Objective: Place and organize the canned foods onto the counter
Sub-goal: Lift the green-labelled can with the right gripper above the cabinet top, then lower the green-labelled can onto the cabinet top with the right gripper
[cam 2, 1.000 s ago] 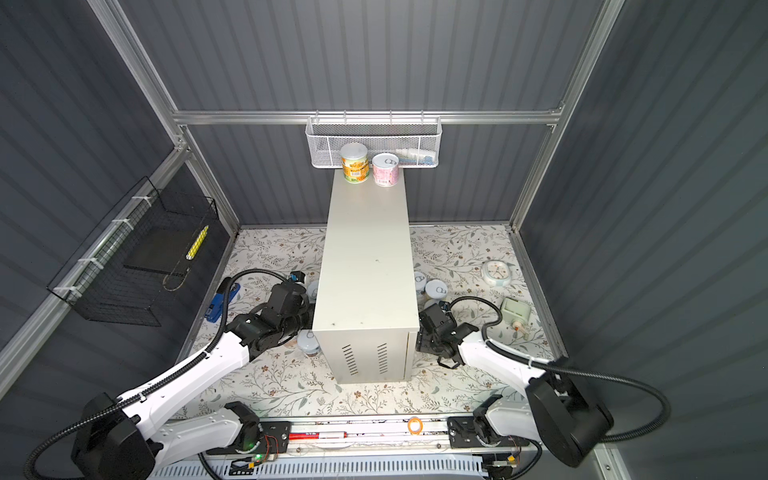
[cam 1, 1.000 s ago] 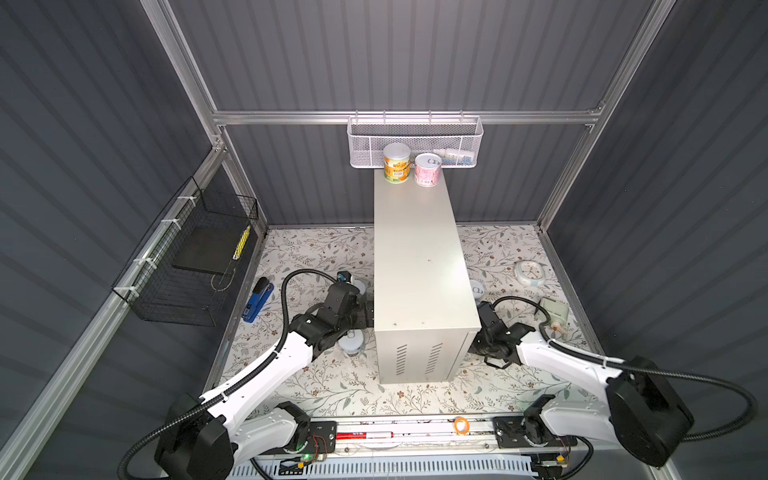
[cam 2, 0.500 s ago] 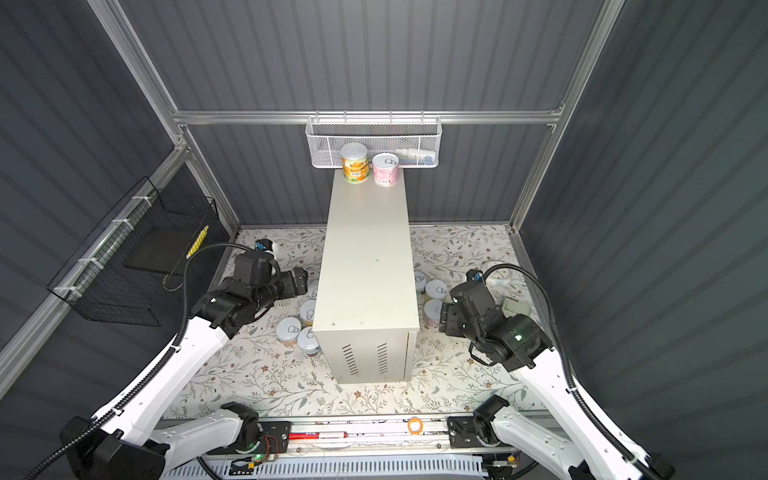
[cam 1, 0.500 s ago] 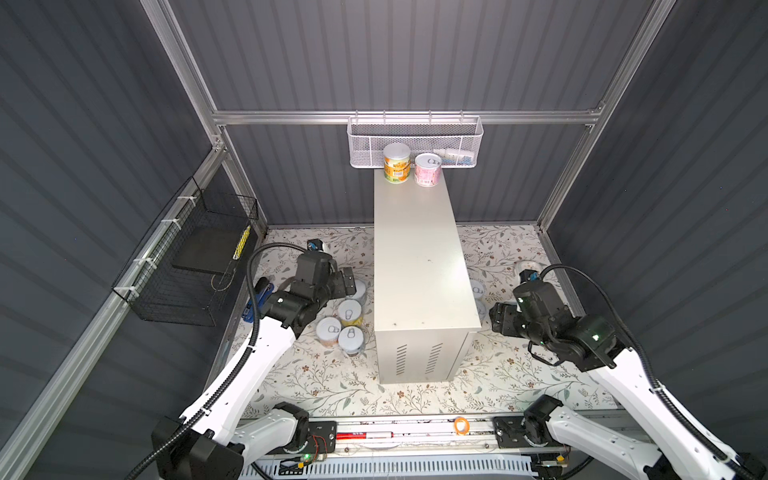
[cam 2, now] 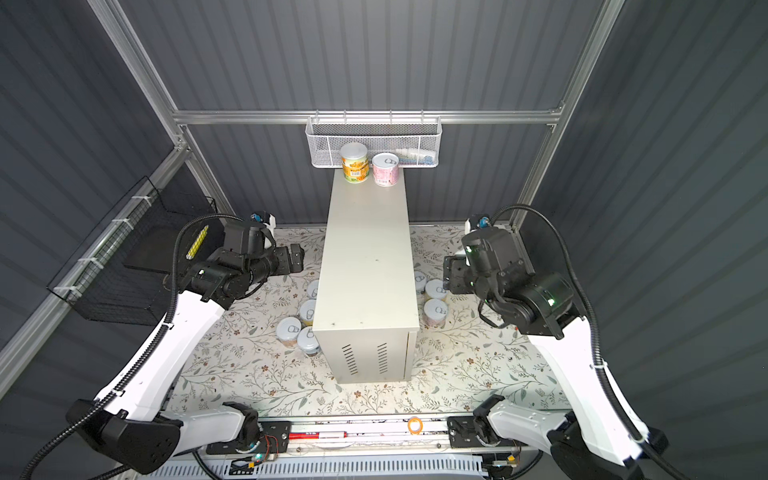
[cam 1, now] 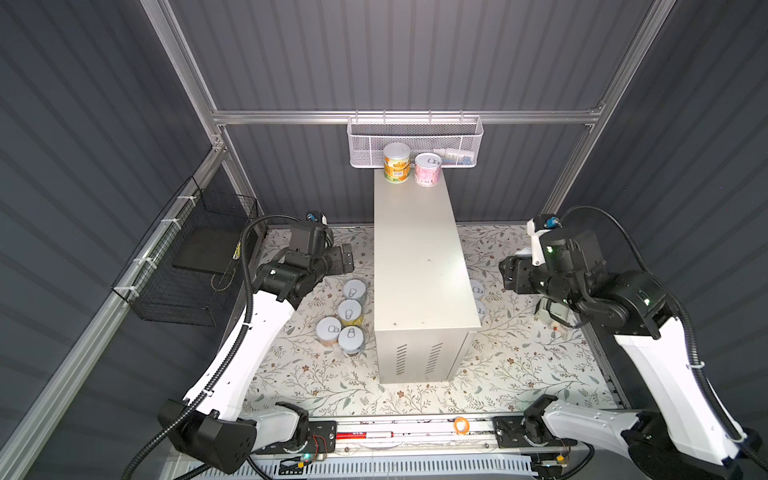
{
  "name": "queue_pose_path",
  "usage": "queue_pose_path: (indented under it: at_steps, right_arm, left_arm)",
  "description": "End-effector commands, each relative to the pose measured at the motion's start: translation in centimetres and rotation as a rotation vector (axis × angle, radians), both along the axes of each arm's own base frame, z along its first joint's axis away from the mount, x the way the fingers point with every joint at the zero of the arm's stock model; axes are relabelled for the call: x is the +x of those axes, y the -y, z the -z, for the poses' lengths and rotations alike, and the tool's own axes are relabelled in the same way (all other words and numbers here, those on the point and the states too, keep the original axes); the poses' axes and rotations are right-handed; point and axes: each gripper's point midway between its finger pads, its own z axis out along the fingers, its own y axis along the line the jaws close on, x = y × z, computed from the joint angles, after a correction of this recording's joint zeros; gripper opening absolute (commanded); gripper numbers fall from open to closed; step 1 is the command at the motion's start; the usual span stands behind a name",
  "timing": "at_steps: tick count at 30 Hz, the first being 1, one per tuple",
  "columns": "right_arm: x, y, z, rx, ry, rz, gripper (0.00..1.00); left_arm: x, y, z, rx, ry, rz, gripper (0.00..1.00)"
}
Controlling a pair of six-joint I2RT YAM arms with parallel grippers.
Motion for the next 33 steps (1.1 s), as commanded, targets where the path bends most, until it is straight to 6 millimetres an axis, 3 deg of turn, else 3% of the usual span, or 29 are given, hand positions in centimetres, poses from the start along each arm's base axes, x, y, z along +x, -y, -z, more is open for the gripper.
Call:
queue_pose_path:
  at_steps: [1,7,13,22,33]
  right_arm:
    - [0.7,-2.0,-1.7,-0.024,0.026,-0.087,0.0]
    - [2.1,-6.6,-4.1,-0.03,0.045,-0.22,0.0]
    - [2.7,-10.9,-5.7,0.003,0.044,-0.36,0.0]
    - [3.3,-17.2,-3.8,0.005,-0.037,-0.478,0.0]
    - [3.5,-19.8,-1.2,-0.026,-0.111,-0.503,0.0]
  left_arm:
    - [-0.8,1.4,-2.7,-0.033,0.035,0.115,0.99]
    - [-1.1,2.9,-5.1,-0.052,0.045,0.204,0.99]
    - [-0.9,3.6,-5.8,-0.056,0.048,0.227,0.98]
    - [-1.6,6.3,-4.0,0.053,0.025,0.237,0.98]
    - [-1.4,6.6,-2.9,0.04,0.007,0.229,0.98]
